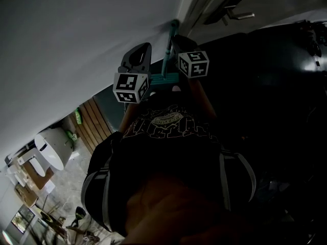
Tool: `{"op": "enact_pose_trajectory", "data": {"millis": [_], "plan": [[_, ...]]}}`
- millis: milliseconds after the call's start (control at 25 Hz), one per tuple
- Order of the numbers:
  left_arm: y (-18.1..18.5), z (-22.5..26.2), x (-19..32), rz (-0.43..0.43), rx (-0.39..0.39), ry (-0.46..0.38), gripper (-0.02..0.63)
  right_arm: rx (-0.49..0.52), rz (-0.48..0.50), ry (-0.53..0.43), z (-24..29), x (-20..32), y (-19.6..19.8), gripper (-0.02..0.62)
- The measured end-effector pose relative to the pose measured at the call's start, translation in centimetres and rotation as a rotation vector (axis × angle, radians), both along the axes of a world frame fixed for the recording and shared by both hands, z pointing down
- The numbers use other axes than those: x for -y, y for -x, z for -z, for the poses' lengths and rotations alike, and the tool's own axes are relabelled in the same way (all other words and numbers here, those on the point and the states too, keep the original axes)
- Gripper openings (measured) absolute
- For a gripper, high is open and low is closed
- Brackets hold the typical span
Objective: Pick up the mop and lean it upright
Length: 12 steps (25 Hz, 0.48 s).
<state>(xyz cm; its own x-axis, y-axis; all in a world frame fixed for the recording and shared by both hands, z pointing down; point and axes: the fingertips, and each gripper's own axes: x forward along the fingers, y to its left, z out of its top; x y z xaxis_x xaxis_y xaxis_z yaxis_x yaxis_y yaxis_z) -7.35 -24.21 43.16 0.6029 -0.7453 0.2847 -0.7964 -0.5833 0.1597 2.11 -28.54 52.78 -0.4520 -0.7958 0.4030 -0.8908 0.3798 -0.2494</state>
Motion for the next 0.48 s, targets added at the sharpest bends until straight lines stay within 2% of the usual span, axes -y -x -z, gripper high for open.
{"op": "enact_pose_trajectory", "data": {"millis": [240,480], "plan": [[-0.9,0.1,-0.7,-0.018,-0.01,0.002,0.046,-0.003,0.03,-0.039,2.0,-1.6,0.1,0.023],[-1.9,0.6,-2.1,-0.045,-0.01,-0.002,0.046,-0.002,0.058,-0.069,4.3,-3.9,0.4,0.021]]}}
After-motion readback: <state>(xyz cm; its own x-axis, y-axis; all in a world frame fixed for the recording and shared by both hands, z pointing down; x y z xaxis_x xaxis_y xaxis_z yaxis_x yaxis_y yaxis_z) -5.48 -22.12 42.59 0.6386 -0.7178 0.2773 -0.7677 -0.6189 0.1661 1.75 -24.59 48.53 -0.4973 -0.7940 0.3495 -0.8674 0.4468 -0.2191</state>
